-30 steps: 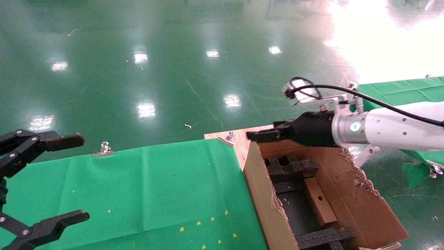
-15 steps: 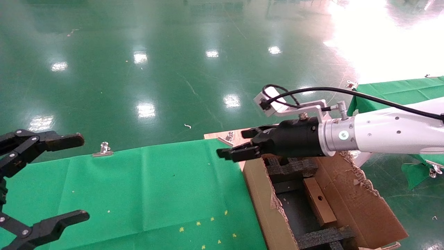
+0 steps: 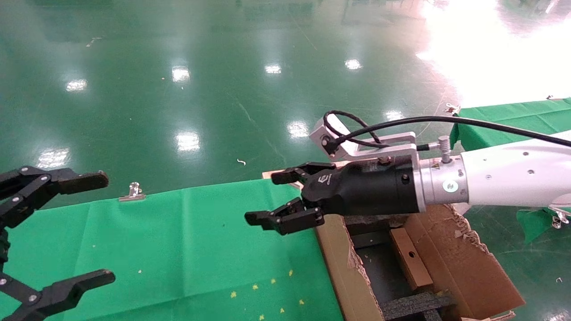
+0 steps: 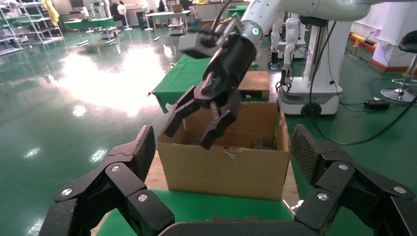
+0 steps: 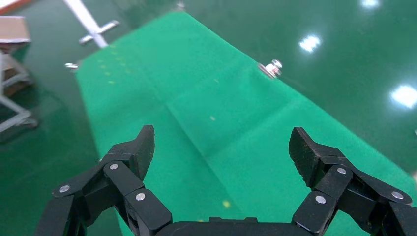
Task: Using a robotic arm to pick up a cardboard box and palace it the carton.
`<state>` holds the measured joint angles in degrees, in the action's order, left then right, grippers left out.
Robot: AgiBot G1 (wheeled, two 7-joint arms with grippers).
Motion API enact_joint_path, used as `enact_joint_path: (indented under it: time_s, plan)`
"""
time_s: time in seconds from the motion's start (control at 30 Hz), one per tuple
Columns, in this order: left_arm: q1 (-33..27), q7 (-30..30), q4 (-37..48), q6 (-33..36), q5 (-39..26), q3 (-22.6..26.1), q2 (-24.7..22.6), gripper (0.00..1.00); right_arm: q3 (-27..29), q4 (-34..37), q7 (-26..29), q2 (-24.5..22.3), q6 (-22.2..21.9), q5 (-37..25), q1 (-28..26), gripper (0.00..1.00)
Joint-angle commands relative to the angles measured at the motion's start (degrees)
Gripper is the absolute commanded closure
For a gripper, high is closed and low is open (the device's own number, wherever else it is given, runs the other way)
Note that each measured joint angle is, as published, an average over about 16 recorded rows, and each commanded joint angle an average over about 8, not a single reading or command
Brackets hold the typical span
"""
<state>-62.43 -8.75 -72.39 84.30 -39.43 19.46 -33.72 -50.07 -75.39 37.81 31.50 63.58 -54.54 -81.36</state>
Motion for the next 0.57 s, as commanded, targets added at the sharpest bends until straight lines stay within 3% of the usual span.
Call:
enact_joint_path:
  time_s: [0.03, 0.47, 0.57]
  plan:
    - [0.0, 0.0, 0.0, 0.0, 0.0, 0.0, 0.0, 0.00, 3.0, 0.2, -2.4, 0.3, 2.0, 1.1, 1.8, 0.00]
    - [0.0, 0.0, 0.0, 0.0, 0.0, 0.0, 0.0, 0.00, 22.6, 1.2, -18.0, 2.3, 14.7, 8.4, 13.1, 0.00]
    - [0.0, 0.0, 0.0, 0.0, 0.0, 0.0, 0.0, 0.00, 24.9, 1.3, -19.8, 2.6, 16.2, 9.3, 14.5, 0.00]
